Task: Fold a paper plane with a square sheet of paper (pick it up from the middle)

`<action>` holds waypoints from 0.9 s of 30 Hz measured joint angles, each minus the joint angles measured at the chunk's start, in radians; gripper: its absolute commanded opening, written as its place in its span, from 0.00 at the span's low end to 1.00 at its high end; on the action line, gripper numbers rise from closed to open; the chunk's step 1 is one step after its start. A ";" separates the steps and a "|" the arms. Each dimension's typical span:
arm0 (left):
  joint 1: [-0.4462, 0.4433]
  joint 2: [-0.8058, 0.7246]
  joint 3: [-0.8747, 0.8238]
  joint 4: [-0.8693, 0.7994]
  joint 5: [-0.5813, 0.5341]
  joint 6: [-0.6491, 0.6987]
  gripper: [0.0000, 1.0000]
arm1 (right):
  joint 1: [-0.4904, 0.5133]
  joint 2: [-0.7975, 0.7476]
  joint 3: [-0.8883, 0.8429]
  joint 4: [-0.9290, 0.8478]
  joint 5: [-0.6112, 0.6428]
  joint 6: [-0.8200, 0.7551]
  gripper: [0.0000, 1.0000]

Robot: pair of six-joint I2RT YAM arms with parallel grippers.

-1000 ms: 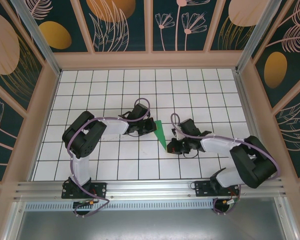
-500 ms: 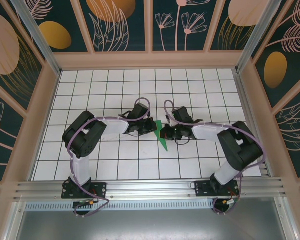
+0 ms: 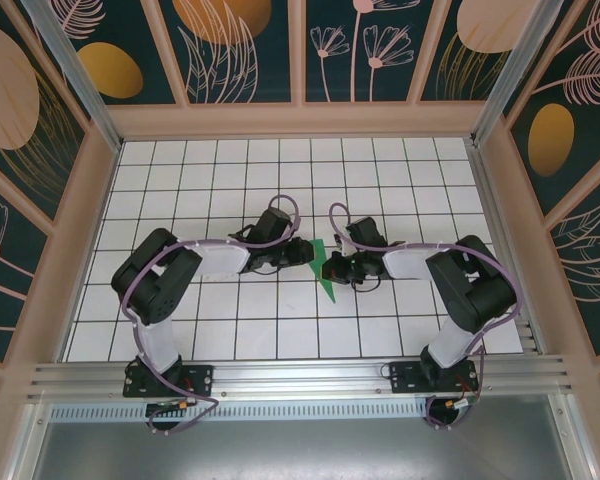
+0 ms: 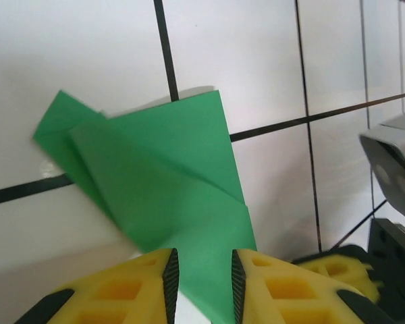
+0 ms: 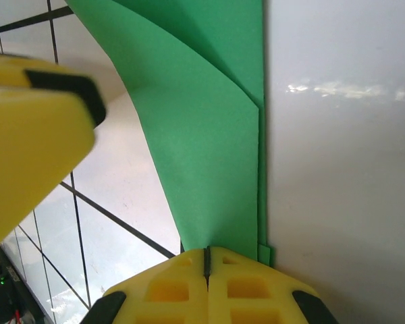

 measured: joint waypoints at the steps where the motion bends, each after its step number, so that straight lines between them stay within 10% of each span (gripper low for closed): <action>1: 0.000 -0.008 -0.012 0.013 0.000 0.003 0.31 | -0.003 0.001 -0.001 0.002 -0.005 0.004 0.01; 27: -0.024 0.127 0.171 -0.138 -0.083 0.040 0.24 | -0.019 0.027 -0.005 0.024 -0.051 -0.023 0.01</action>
